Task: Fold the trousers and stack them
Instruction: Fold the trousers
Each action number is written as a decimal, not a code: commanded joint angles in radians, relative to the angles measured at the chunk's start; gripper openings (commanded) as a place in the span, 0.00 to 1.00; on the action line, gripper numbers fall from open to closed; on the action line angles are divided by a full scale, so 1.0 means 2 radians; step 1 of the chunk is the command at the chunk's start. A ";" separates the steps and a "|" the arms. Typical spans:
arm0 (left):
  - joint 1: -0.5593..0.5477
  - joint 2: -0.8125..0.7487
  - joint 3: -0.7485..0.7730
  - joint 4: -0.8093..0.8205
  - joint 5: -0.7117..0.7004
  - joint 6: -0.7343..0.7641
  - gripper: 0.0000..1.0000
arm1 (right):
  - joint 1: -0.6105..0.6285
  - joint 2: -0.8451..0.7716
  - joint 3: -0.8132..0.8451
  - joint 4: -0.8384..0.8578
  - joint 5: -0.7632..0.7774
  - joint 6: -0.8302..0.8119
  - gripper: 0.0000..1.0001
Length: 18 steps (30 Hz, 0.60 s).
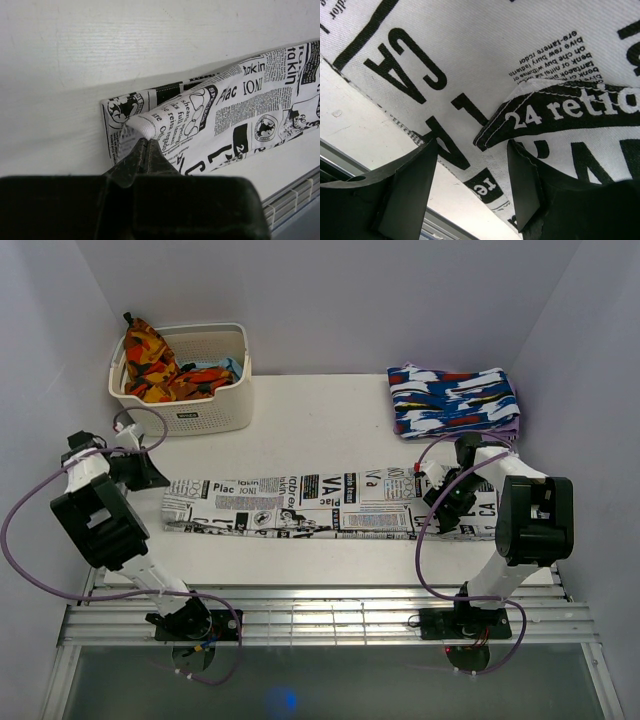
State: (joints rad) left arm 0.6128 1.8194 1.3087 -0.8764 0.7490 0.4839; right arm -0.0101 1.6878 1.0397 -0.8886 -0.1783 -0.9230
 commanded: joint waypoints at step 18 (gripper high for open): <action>0.000 -0.071 -0.028 0.026 -0.029 0.062 0.79 | 0.002 0.003 0.025 -0.023 0.009 -0.004 0.64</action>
State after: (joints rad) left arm 0.6067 1.7184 1.2610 -0.8051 0.7002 0.5838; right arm -0.0101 1.6917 1.0531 -0.9009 -0.1608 -0.9241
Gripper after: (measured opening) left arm 0.781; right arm 0.638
